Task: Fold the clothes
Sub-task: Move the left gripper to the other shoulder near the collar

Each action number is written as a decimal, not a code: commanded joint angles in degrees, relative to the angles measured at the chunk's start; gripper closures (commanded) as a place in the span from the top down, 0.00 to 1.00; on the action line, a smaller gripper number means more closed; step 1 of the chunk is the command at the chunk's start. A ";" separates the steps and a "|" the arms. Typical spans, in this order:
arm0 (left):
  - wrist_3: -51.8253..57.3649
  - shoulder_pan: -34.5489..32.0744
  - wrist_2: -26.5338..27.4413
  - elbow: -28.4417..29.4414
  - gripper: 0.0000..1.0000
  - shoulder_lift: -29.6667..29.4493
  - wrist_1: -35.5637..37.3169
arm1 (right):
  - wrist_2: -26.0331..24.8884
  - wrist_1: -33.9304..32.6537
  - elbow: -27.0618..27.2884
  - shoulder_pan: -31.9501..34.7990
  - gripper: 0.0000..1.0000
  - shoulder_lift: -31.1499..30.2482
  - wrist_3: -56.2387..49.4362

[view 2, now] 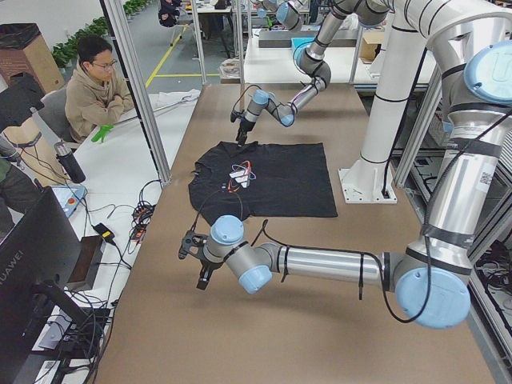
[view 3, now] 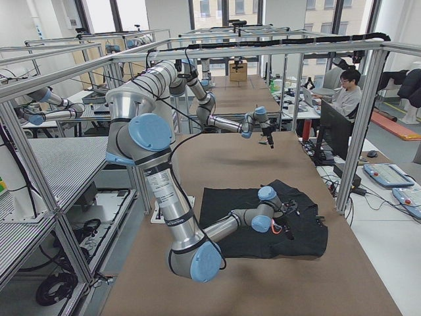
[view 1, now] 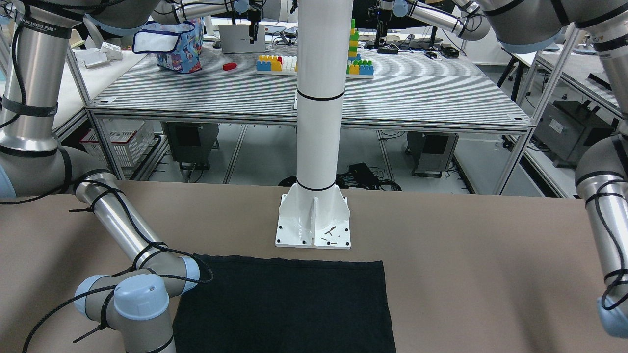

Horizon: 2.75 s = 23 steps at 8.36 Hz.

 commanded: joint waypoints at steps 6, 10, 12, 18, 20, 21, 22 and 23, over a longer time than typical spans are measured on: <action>-16.80 17.08 9.89 11.52 0.63 -17.81 -0.49 | 0.27 0.31 3.42 -1.25 0.95 -2.95 0.22; -16.63 18.57 9.99 12.49 0.54 -17.54 -0.58 | -0.08 0.14 3.25 -1.25 0.95 -3.04 0.13; -16.80 18.84 10.08 14.95 0.54 -18.16 -2.42 | -0.08 0.14 3.25 -1.25 0.95 -2.95 -0.39; -16.98 19.46 10.34 14.87 0.46 -18.07 -2.60 | -0.08 0.14 3.25 -1.25 0.95 -2.95 -0.48; -17.15 19.72 10.35 14.78 0.41 -17.98 -2.60 | -0.08 0.14 3.16 -1.25 0.95 -2.95 -0.48; -18.37 19.81 10.35 14.69 0.18 -17.98 -2.60 | -0.17 0.14 3.24 -1.25 0.95 -2.95 -0.48; -18.91 19.81 10.26 14.60 0.00 -18.33 -2.60 | -0.08 0.22 3.25 -1.25 0.95 -3.04 -0.40; -19.17 19.90 10.17 14.43 0.00 -18.51 -2.60 | -0.08 0.31 3.33 -1.25 0.95 -3.04 -0.40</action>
